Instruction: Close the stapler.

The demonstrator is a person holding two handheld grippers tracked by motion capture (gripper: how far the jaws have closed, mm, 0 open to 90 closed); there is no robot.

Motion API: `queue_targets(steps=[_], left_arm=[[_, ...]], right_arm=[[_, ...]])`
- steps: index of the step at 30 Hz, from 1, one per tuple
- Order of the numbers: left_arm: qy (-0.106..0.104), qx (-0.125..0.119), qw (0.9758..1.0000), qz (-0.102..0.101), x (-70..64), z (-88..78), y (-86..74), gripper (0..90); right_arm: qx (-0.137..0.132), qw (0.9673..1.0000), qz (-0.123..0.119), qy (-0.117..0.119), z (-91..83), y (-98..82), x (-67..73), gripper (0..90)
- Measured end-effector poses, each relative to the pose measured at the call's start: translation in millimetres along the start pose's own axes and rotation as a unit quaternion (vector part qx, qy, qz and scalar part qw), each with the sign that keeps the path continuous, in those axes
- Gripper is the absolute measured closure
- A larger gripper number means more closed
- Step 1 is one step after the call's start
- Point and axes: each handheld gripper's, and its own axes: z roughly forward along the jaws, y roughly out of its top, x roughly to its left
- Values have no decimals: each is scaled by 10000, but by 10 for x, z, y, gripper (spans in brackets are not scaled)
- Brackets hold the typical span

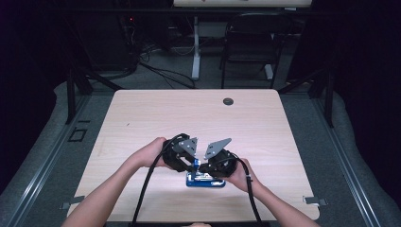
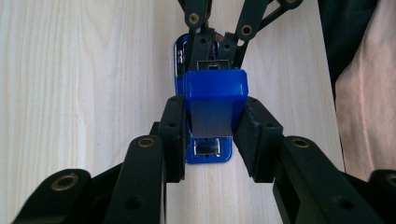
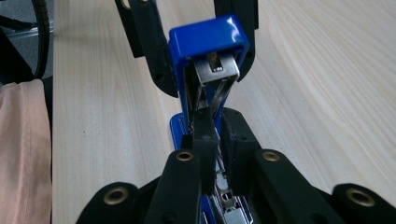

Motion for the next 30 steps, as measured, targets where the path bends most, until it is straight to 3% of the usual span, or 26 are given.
queue_targets(steps=[1, 2, 8, 11, 12, 13, 16, 18, 30], left_arm=[[-87, 2, 10000, 7, 7, 13, 13, 655], [19, -8, 10000, 12, -2, 34, 25, 655], [-29, 15, 10000, 66, 18, 101, 93, 653], [-201, 60, 9997, 86, 42, 120, 119, 652], [-45, 32, 9999, 99, 30, 139, 127, 652], [-41, 29, 9999, 115, 33, 149, 136, 652], [-75, 37, 9999, 94, 38, 180, 157, 651], [-242, 78, 9996, 102, 60, 198, 176, 652], [-279, 94, 9995, 143, 78, 332, 245, 649]], right_arm=[[-16, 10000, 12, -13, -12, -7, 2, 854], [-17, 10000, 1, -47, -29, -14, 3, 858], [-9, 9999, 52, -104, -81, -76, -16, 858], [13, 9999, 66, -136, -109, -99, -23, 855], [-27, 9998, 92, -145, -110, -107, -20, 855], [47, 9999, 70, -123, -128, -114, -27, 853], [55, 9998, 101, -157, -154, -141, -20, 852], [47, 9998, 118, -178, -178, -162, -14, 851], [134, 9992, 243, -290, -346, -272, 2, 837]])
